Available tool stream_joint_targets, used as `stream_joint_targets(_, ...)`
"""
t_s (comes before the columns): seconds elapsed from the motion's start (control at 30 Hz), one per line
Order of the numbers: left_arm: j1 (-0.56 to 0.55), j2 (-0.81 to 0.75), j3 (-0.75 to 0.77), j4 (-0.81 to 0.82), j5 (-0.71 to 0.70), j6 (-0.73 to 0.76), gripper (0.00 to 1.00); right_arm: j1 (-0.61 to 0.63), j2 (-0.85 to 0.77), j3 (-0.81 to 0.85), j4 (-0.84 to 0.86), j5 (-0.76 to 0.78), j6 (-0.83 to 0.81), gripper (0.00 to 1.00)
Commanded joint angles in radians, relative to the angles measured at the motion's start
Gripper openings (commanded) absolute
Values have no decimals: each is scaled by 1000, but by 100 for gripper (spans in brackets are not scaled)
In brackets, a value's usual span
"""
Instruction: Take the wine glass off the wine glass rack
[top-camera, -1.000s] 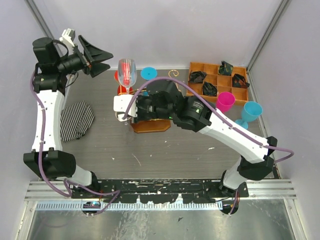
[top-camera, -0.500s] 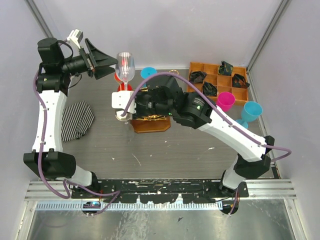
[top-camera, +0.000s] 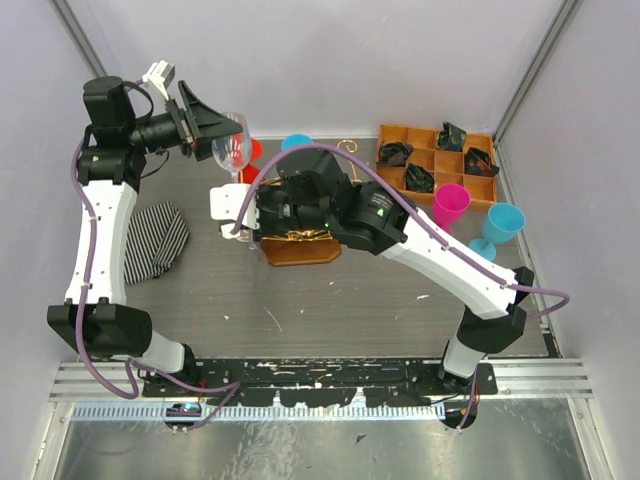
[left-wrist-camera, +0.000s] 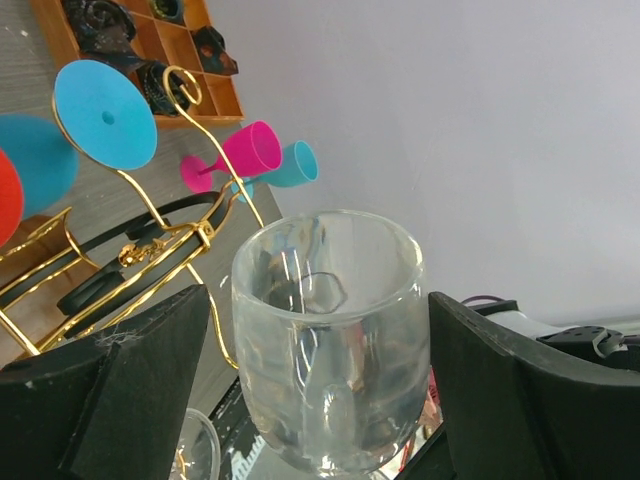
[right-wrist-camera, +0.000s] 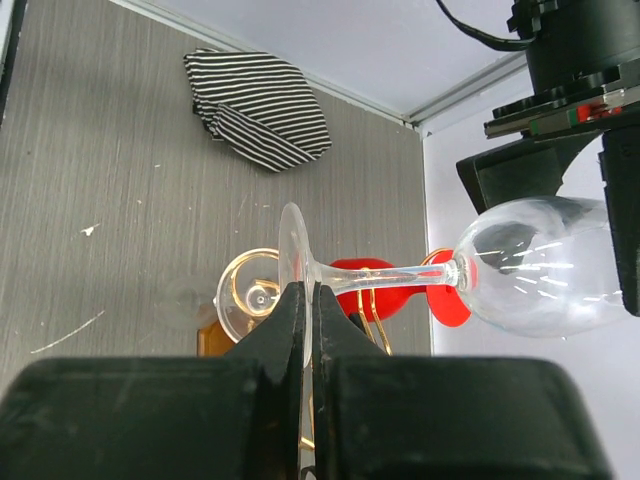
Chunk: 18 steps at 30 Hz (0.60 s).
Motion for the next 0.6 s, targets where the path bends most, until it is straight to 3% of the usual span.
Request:
stream_joint_targets(0.0,-4,-16,2,-31,47,6,91,7,-14,60,104,-23,0,1)
stream_joint_targets(0.17,-6,0,-11,-25,65,-7,71,6,-16,54,100,-17,4,1)
stream_joint_targets(0.43,37,21,16,-25,68,8,59,6,-65,-22,165,69,32,2)
stream_joint_targets(0.47,54,26,21,-24,61,0,58,6,-72,-35,188,87,41,7)
stream_joint_targets(0.57,119,42,32,-17,47,-16,55,6,-93,-57,212,130,49,41)
